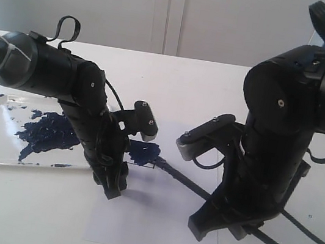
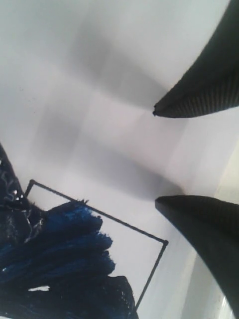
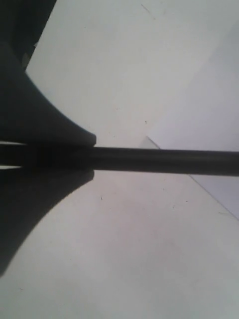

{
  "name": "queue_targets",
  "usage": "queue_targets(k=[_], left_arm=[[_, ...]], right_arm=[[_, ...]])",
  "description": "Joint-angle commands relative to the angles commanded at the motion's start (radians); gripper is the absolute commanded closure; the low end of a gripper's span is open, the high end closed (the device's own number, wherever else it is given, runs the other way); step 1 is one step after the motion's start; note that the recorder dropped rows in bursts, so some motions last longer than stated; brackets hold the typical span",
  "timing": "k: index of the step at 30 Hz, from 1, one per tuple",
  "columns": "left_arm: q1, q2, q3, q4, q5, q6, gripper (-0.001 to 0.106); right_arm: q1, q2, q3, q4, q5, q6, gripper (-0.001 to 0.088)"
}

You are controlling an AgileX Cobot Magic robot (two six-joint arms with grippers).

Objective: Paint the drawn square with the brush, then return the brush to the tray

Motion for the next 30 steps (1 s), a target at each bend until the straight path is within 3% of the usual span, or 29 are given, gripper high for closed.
queue_targets(k=[30], left_arm=[[0.000,0.000,0.000,0.000,-0.012,0.000,0.052]], right_arm=[[0.000,0.000,0.000,0.108,-0.043,-0.069,0.0868]])
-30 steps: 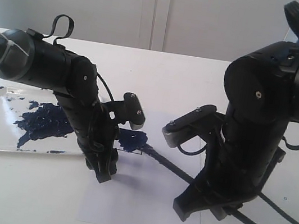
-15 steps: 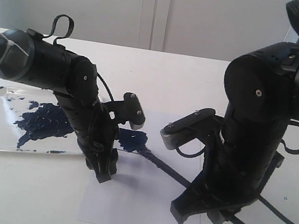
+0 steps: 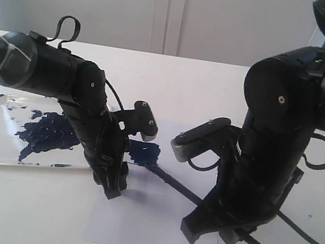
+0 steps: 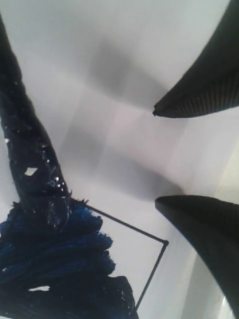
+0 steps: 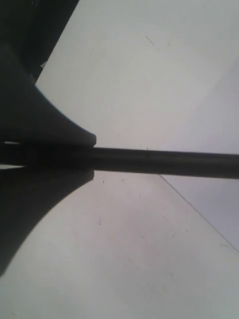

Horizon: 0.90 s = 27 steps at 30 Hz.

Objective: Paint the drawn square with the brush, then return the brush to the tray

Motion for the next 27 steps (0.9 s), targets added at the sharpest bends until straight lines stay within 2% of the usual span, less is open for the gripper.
queue_targets(k=[14,27], left_arm=[[0.000,-0.011,-0.002,0.000,-0.011,-0.004,0.052],[0.000,-0.212,-0.002,0.020,-0.029,-0.017,0.052]], right_arm=[[0.000,0.000,0.000,0.061,-0.080,-0.046,0.0868],[0.000,0.000,0.000,0.052,-0.122,-0.034,0.0868]])
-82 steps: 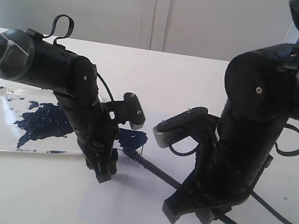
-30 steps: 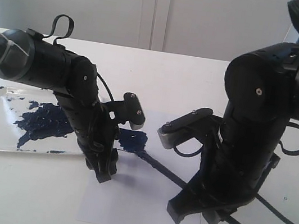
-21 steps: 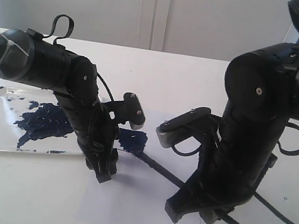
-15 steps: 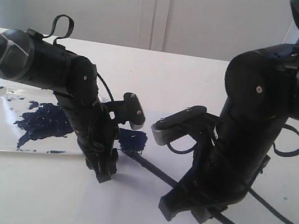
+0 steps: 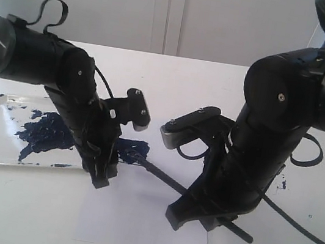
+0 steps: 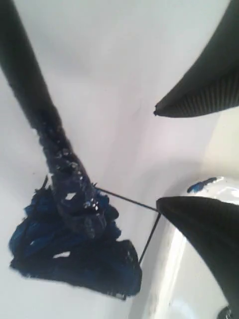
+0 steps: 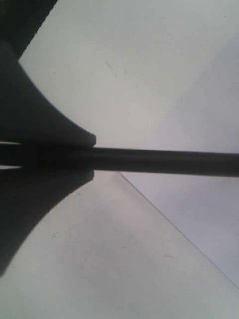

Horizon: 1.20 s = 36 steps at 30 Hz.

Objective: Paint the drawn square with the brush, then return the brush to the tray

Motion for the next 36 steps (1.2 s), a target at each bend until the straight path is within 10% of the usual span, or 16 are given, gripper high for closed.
queue_targets(k=[13,36], left_arm=[[0.000,-0.055,0.007,0.031,0.147,-0.011,0.052],[0.018,0.041,0.106,-0.027,0.068,-0.049,0.052]], right_arm=[[0.000,0.002,0.000,0.001,-0.024,-0.010,0.0868],[0.000,0.056,-0.004,0.044,-0.111,-0.086,0.0868]])
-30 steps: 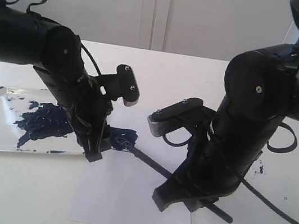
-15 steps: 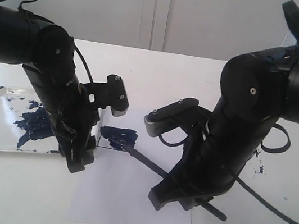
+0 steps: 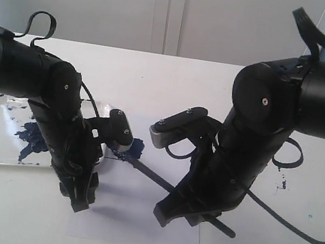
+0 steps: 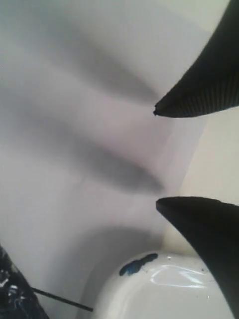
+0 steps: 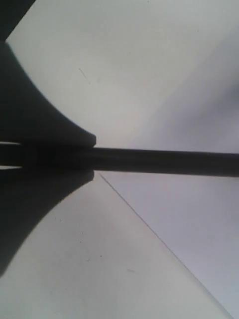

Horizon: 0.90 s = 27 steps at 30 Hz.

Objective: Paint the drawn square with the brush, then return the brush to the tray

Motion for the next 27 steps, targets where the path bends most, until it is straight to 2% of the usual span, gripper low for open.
queue_targets(k=[6,27], left_arm=[[0.000,0.000,0.011,0.000,-0.010,-0.006,0.052],[0.000,0.000,0.038,-0.002,-0.024,-0.009,0.052]], right_arm=[[0.000,0.000,0.000,0.006,-0.004,-0.054,0.0868],[0.000,0.002,0.000,-0.053,-0.058,-0.055,0.0868]])
